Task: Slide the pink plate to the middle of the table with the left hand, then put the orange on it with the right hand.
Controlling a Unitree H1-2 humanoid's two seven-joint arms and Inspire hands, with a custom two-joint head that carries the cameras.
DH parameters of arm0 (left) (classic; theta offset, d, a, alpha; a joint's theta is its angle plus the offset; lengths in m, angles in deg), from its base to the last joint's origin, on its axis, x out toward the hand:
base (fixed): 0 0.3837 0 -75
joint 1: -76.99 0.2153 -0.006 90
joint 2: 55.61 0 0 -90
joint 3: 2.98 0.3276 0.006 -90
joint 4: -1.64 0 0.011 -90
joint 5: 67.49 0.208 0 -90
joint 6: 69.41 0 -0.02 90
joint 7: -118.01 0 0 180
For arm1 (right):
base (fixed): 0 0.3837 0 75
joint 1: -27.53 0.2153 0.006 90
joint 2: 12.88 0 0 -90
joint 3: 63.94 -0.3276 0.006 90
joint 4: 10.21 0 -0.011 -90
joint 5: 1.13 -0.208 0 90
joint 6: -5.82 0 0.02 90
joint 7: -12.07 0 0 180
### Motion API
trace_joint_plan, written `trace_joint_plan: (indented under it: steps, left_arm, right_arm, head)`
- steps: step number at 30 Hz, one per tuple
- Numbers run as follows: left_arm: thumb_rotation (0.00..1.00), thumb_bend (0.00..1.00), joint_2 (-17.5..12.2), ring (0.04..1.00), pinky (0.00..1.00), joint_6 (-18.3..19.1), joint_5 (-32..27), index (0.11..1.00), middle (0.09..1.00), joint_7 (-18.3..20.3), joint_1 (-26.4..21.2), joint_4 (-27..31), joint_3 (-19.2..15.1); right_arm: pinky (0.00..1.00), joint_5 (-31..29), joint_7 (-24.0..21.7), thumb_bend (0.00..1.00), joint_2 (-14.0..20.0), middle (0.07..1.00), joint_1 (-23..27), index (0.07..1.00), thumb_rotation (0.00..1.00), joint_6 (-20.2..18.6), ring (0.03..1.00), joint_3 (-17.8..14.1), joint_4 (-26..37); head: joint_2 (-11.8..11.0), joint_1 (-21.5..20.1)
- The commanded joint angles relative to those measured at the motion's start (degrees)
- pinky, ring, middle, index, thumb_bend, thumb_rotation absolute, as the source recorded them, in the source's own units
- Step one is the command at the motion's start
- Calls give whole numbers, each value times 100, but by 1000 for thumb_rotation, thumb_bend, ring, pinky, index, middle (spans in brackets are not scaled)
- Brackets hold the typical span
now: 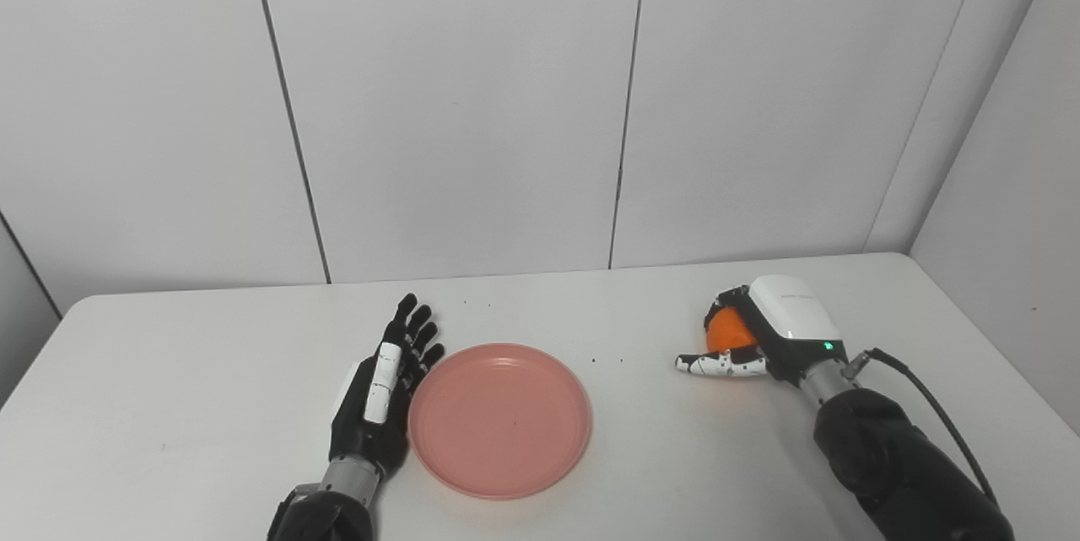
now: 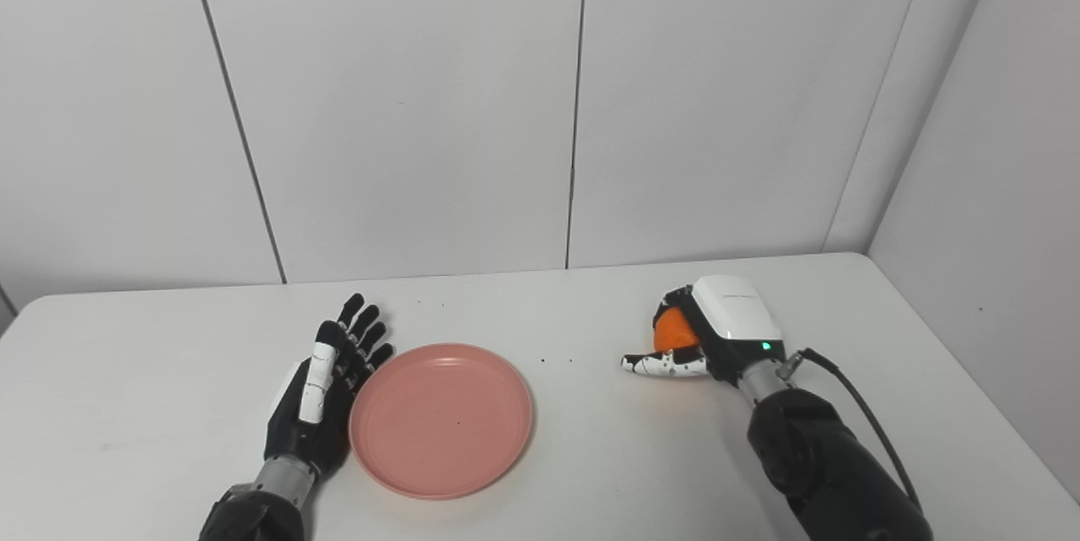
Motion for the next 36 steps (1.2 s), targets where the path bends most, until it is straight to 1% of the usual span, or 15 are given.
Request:
trace_joint_plan:
  steps: [1, 2, 3, 7, 9, 11, 14, 17, 20, 22, 23, 25, 31, 33, 36]
  left_arm:
    - [810, 968, -5, 999, 965, 182, 22, 1000, 1000, -18, 144, -106, 47]
    - [809, 970, -3, 997, 963, 185, 24, 1000, 1000, -23, 143, -106, 48]
    - [809, 969, -2, 997, 962, 184, 23, 1000, 1000, -26, 139, -113, 48]
    - [806, 965, 0, 999, 976, 163, 11, 1000, 1000, -19, 120, -162, 40]
    - [807, 964, -3, 999, 979, 138, 24, 1000, 1000, -17, 117, -180, 46]
    - [808, 967, -2, 999, 973, 127, 27, 1000, 1000, -14, 116, -189, 49]
    - [807, 960, 1, 1000, 979, 132, 26, 1000, 1000, -20, 113, -189, 53]
    - [802, 967, 7, 1000, 979, 158, 13, 1000, 1000, -27, 122, -164, 51]
    - [802, 971, -2, 1000, 980, 142, 12, 1000, 1000, -7, 127, -168, 55]
    - [801, 976, -4, 1000, 980, 145, 13, 1000, 1000, -8, 127, -168, 55]
    - [800, 985, -3, 998, 974, 150, 16, 1000, 1000, -14, 124, -169, 56]
    - [802, 986, -1, 998, 972, 142, 25, 1000, 1000, -21, 115, -184, 58]
    - [798, 975, 24, 1000, 979, 141, 9, 1000, 1000, -31, 111, -192, 49]
    - [796, 973, 32, 1000, 981, 147, 2, 1000, 1000, -32, 109, -190, 47]
    - [793, 972, 40, 999, 983, 174, -3, 1000, 1000, -43, 112, -175, 42]
  right_arm:
    - [122, -114, -262, 501, 317, 241, 395, 296, 509, -204, 174, -259, 526]
    - [131, -131, -438, 502, 366, 252, 440, 310, 549, -243, 183, -311, 719]
    - [140, -157, -598, 501, 405, 264, 484, 319, 563, -269, 193, -362, 887]
    - [142, -124, -1013, 519, 530, 264, 681, 305, 562, -341, 194, -450, 1360]
    - [133, -70, -1156, 526, 566, 254, 782, 301, 571, -362, 184, -456, 1489]
    - [146, -41, -1269, 526, 587, 266, 854, 311, 565, -338, 196, -458, 1548]
    - [154, -39, -1354, 522, 584, 272, 927, 318, 567, -221, 203, -447, 1524]
    - [146, -72, -1406, 518, 528, 264, 928, 311, 569, -186, 196, -451, 1517]
    - [147, -14, -1519, 505, 434, 265, 908, 316, 601, -273, 197, -392, 1582]
    - [149, 19, -1554, 505, 384, 269, 911, 314, 582, -285, 200, -362, 1603]
    - [153, 34, -1563, 512, 356, 277, 923, 324, 548, -269, 204, -347, 1605]
    - [154, 73, -1606, 516, 299, 279, 953, 332, 541, -274, 206, -324, 1619]
    - [152, 138, -1758, 527, 136, 282, 1048, 359, 562, -295, 206, -262, 1706]
    - [151, 148, -1817, 527, 81, 283, 1074, 373, 560, -330, 206, -244, 1749]
    - [170, 151, -1928, 516, 0, 310, 1120, 416, 539, -339, 229, -208, 1799]
  head:
    - [6, 7]
    - [4, 9]
    - [0, 10]
    - [-19, 9]
    - [-19, 12]
    - [-16, 20]
    - [-15, 27]
    - [-5, 47]
    - [8, 43]
    - [8, 43]
    - [6, 40]
    - [0, 47]
    - [-7, 79]
    - [-5, 83]
    - [-7, 88]
